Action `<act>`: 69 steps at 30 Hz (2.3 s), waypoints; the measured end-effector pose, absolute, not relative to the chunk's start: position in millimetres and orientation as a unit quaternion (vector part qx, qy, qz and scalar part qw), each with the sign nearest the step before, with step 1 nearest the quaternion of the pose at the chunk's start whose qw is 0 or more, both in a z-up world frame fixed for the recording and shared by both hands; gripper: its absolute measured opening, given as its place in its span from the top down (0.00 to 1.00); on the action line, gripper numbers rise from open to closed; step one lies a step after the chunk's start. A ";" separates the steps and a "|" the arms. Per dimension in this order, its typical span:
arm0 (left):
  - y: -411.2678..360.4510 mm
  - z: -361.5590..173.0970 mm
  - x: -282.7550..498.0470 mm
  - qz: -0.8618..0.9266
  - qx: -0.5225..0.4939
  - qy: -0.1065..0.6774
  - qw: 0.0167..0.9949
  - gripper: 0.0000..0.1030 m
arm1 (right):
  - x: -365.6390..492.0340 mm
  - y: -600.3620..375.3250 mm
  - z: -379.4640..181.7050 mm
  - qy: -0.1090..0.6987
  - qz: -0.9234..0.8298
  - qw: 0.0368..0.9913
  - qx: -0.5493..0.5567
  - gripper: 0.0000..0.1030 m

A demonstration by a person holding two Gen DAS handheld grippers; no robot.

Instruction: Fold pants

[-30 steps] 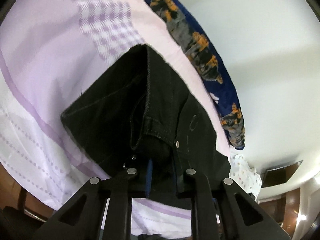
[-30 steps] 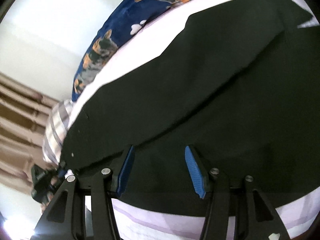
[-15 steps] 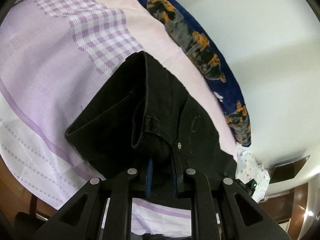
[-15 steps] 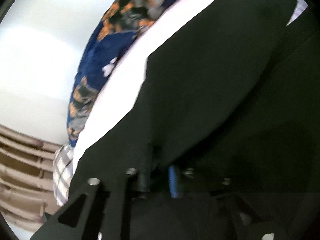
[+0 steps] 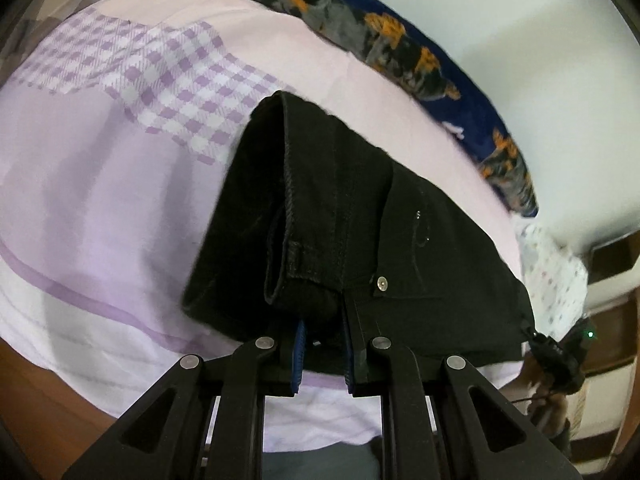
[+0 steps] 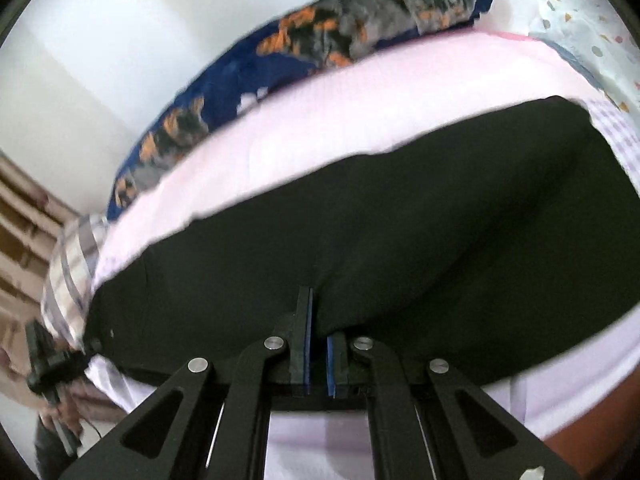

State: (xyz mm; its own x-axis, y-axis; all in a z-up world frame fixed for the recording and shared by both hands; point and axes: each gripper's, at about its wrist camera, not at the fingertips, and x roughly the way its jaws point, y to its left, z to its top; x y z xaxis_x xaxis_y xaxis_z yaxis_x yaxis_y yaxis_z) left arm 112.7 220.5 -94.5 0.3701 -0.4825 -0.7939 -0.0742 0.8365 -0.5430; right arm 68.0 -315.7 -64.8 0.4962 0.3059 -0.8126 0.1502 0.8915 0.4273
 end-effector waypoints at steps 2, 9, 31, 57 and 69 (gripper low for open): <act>223.5 -96.7 110.9 -0.133 -0.237 0.553 0.788 0.84 | 56.5 -310.6 -77.0 0.520 0.044 0.821 0.230 0.96; 216.4 -104.6 101.8 -0.122 -0.172 0.560 0.801 0.84 | 47.3 -313.3 -114.9 0.551 0.031 0.791 0.264 0.96; 114.9 -19.2 65.6 -0.187 -0.029 0.477 0.858 0.66 | 48.1 -408.6 -135.3 0.451 0.033 0.756 0.474 0.77; -190.8 -92.4 30.9 -0.477 0.211 0.478 0.706 0.65 | 89.5 -501.3 -115.5 0.470 -0.012 0.782 0.409 0.91; -185.4 -102.0 56.0 -0.451 0.146 0.502 0.724 0.93 | 159.1 -455.9 -70.6 0.505 0.035 0.808 0.302 0.88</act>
State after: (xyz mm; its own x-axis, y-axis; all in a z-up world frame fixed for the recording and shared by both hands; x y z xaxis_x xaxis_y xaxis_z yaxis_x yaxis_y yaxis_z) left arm 56.0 -185.4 -102.0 0.0906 -0.5054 -0.8581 0.7992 0.5510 -0.2402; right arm 159.1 -455.9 -70.6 0.4883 0.3613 -0.7944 0.2481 0.8152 0.5233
